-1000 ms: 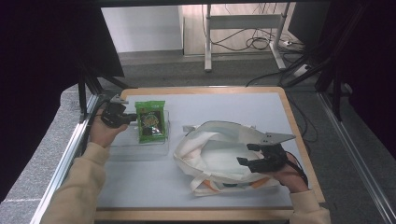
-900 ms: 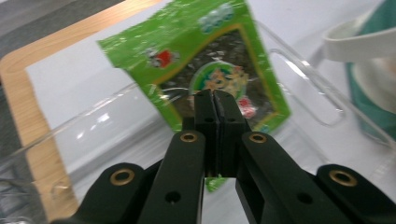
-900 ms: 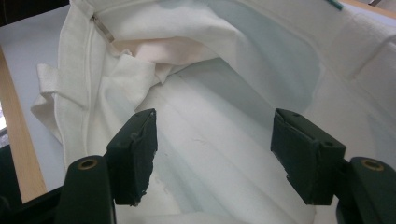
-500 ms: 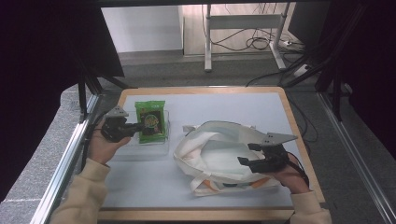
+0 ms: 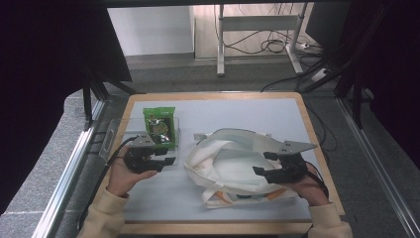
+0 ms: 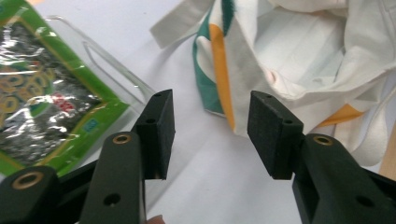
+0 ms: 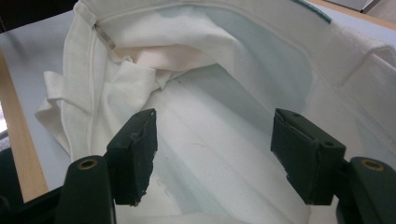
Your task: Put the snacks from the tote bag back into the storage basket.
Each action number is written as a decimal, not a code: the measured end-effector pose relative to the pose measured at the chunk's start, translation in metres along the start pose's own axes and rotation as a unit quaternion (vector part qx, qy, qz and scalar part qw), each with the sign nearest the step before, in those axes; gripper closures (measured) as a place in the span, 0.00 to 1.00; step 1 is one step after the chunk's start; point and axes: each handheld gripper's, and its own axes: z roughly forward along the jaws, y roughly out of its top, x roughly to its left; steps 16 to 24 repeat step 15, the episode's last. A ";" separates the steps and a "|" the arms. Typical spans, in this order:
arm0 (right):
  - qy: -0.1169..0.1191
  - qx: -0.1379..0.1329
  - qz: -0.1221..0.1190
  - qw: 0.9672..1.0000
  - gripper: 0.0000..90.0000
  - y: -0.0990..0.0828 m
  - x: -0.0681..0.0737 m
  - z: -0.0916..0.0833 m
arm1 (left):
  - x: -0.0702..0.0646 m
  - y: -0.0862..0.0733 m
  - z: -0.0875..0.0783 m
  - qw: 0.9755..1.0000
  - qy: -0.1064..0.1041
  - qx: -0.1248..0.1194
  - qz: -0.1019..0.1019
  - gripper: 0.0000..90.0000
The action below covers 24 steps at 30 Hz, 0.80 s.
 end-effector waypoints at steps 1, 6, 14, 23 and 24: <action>0.000 -0.001 0.000 1.000 0.35 0.000 0.000 0.000 | 0.000 0.000 0.001 1.000 0.000 0.001 -0.001 0.54; 0.000 -0.002 -0.001 1.000 0.35 0.000 0.000 0.000 | -0.003 -0.001 0.001 1.000 -0.004 -0.003 -0.001 0.50; 0.001 -0.013 -0.001 1.000 0.34 0.001 0.002 -0.002 | -0.005 0.000 -0.001 1.000 -0.012 -0.014 -0.006 0.46; 0.001 -0.014 -0.001 1.000 0.34 0.001 0.002 -0.003 | -0.005 0.000 -0.001 1.000 -0.012 -0.016 -0.006 0.45; 0.001 -0.014 -0.001 1.000 0.34 0.001 0.002 -0.003 | -0.005 0.000 -0.001 1.000 -0.012 -0.016 -0.006 0.45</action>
